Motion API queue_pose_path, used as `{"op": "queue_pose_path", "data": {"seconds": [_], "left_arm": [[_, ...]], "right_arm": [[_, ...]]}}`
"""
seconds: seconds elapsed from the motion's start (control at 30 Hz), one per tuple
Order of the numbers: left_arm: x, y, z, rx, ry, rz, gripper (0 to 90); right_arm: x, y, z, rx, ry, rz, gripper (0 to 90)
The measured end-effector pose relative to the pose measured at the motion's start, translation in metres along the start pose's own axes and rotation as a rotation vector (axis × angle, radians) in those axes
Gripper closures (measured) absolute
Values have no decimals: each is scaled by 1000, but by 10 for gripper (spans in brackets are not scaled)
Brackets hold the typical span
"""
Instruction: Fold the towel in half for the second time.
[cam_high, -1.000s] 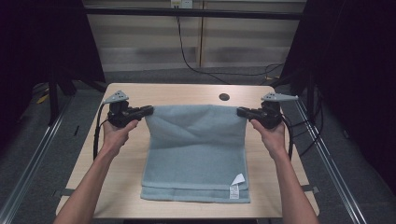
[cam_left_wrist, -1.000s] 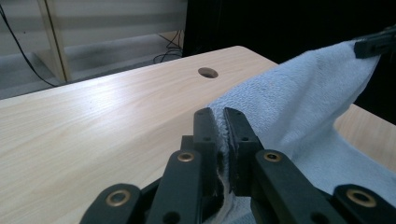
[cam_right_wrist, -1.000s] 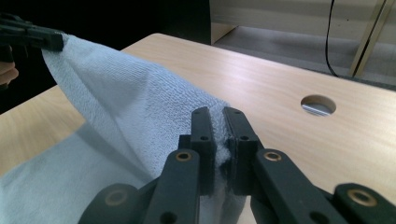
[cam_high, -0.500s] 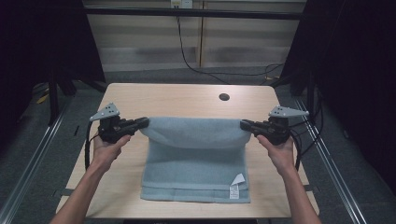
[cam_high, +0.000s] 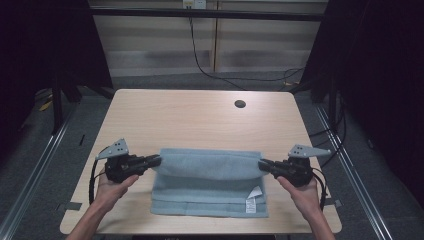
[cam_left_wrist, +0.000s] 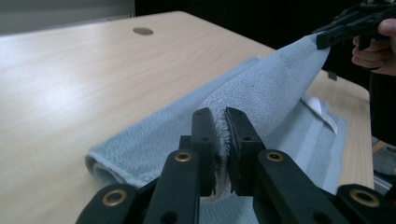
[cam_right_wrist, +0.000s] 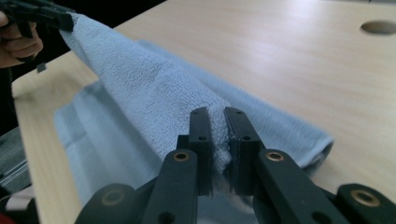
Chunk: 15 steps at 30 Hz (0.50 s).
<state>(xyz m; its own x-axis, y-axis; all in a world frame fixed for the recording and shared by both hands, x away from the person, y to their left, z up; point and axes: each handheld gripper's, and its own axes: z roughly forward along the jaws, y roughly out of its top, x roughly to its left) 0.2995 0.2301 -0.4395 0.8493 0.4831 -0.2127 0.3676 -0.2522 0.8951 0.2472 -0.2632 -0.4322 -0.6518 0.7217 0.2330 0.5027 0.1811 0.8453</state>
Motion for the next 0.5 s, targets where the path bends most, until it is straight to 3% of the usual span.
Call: {"op": "queue_pose_path", "data": {"seconds": [0.13,0.33,0.5], "left_arm": [[-9,-15,-3,42,1,2,815],[-19,-45,-11,112,-8,-24,743],[-20,-41,-26,49,-1,-34,643]], "right_arm": [[9,-21,-6,10,15,15,803],[19,-48,-11,71,33,26,734],[25,-56,-26,49,40,39,667]]}}
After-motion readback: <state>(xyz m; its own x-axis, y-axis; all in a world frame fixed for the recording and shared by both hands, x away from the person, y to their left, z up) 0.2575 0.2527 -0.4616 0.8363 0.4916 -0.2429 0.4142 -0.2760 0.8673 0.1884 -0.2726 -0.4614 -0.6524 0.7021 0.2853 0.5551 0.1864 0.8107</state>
